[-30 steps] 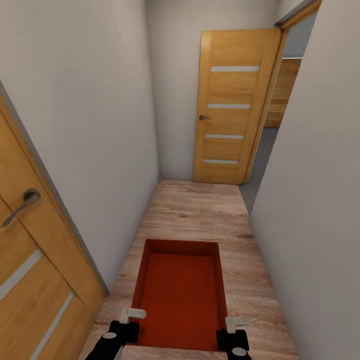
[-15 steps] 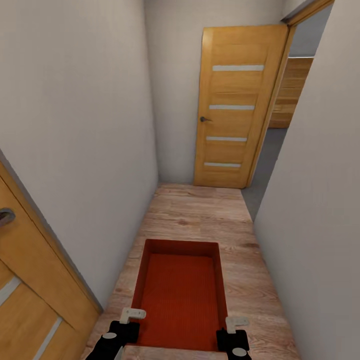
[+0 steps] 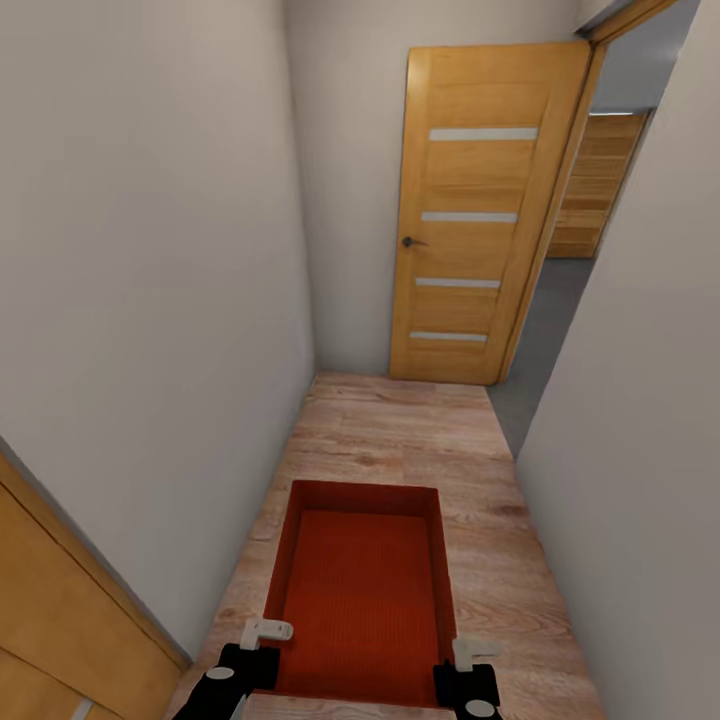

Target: Move the two storage containers from the living room to the garage. In the garage, place one container on the floor and stack the other container on top of it (either order is fine).

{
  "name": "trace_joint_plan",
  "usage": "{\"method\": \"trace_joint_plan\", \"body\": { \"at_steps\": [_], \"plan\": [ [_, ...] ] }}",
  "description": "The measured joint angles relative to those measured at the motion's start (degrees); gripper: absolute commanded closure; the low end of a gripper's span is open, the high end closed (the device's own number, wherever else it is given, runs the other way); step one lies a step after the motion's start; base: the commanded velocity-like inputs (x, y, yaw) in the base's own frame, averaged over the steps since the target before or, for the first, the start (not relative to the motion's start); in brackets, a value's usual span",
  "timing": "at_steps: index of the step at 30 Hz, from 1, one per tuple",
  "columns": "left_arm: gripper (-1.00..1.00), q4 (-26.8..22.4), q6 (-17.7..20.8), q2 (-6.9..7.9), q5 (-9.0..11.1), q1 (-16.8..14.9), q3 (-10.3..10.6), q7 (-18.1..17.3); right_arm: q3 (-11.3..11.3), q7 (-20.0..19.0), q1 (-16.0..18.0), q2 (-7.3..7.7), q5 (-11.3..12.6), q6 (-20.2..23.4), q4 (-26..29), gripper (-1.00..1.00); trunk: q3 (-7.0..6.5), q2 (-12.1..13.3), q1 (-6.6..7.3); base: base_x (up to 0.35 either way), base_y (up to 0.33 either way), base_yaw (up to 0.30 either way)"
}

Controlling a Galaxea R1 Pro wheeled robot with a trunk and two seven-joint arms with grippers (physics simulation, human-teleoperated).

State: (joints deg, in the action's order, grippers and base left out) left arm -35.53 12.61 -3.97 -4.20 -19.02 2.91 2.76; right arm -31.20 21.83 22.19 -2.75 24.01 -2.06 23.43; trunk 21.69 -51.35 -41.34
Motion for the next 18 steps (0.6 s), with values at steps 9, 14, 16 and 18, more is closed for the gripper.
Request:
{"method": "trace_joint_plan", "body": {
  "at_steps": [9, 14, 16, 18],
  "plan": [
    [1.00, 0.1, -0.1, 0.56, -0.8, 0.0, -1.1, -1.3, -7.0, 2.0, 0.9, 0.13, 7.2, -1.0, -0.7, 1.00, 0.00, 0.0, -0.03, 0.000, 0.000, 0.000],
    [1.00, 0.5, 0.0, 0.65, -1.2, 0.0, -1.2, -1.6, -9.7, 2.8, 0.9, 0.22, 10.2, -1.4, -1.0, 1.00, 0.00, 0.0, 0.00, 0.230, 0.000, 0.000],
    [1.00, 0.7, 0.0, 0.66, -1.3, 0.0, -1.3, -1.7, -10.5, 2.9, 0.9, 0.25, 11.0, -1.4, -1.1, 1.00, 0.00, 0.0, 0.00, 0.300, 0.000, 0.000],
    [1.00, 1.2, 0.0, 0.65, -1.4, 0.0, -1.5, -1.8, -11.3, 3.0, 0.9, 0.26, 11.9, -1.4, -1.4, 1.00, 0.00, 0.0, 0.00, 0.312, 0.000, 0.000]
  ]
}}
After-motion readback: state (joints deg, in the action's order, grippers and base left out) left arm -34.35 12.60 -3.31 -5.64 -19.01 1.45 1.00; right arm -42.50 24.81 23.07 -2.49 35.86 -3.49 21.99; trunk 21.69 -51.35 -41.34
